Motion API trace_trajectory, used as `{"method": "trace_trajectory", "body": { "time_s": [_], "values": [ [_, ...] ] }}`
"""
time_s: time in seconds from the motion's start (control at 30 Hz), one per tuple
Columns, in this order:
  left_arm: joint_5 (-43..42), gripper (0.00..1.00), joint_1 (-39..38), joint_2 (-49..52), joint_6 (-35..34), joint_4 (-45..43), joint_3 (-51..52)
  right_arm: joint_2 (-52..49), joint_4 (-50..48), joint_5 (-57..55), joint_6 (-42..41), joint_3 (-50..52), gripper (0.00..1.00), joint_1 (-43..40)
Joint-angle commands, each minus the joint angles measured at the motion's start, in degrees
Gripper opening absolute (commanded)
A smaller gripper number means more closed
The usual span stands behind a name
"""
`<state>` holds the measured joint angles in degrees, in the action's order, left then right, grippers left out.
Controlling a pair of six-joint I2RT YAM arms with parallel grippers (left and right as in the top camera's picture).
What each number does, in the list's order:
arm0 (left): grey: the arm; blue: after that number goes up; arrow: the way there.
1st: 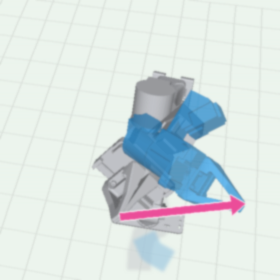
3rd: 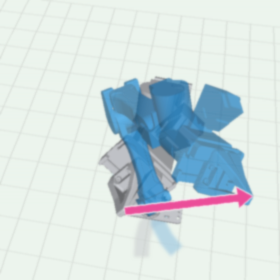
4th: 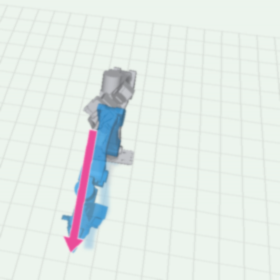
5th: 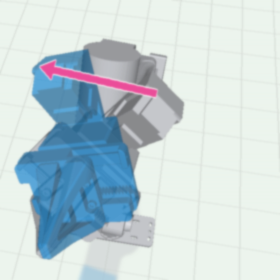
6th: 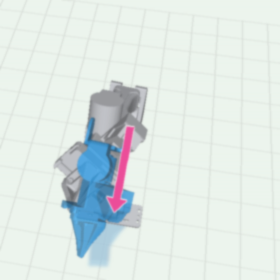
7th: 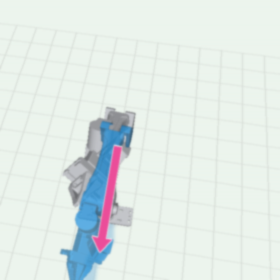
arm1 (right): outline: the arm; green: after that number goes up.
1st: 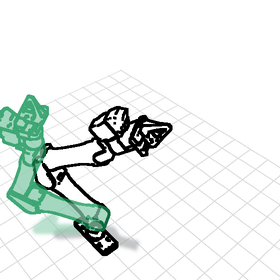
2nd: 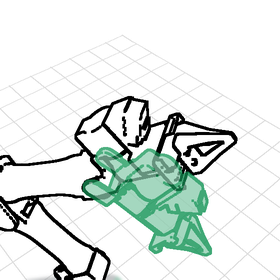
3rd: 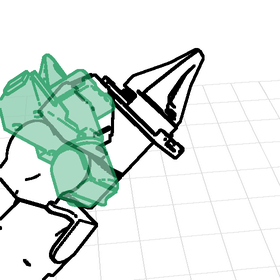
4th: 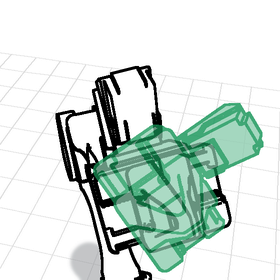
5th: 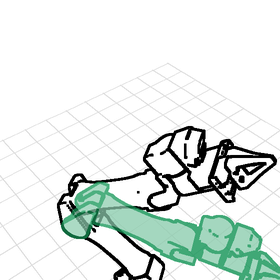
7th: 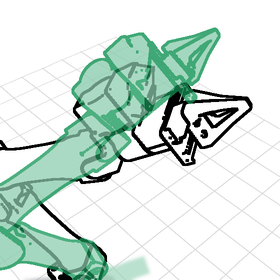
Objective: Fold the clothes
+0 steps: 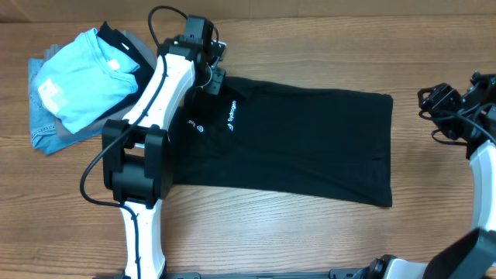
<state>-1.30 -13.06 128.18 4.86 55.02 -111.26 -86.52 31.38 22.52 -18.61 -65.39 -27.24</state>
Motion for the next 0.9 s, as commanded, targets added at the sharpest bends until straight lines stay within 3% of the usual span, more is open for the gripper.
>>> {"method": "trace_trajectory", "body": {
  "time_s": [0.0,0.47,0.87],
  "values": [
    [5.8,0.04,0.0,0.6,-0.2,3.4,-5.0,-5.1,-3.5,-1.5,-2.6,-1.0,0.66,0.2],
    [5.6,0.04,-0.1,0.6,-1.7,10.8,-8.7,-26.3,-19.9,3.0,-2.8,-1.0,0.72,4.8],
    [5.6,0.04,-0.2,0.6,-1.7,14.6,-8.7,-33.1,-24.7,-3.1,-4.1,-1.0,0.72,7.3]
  ]
}}
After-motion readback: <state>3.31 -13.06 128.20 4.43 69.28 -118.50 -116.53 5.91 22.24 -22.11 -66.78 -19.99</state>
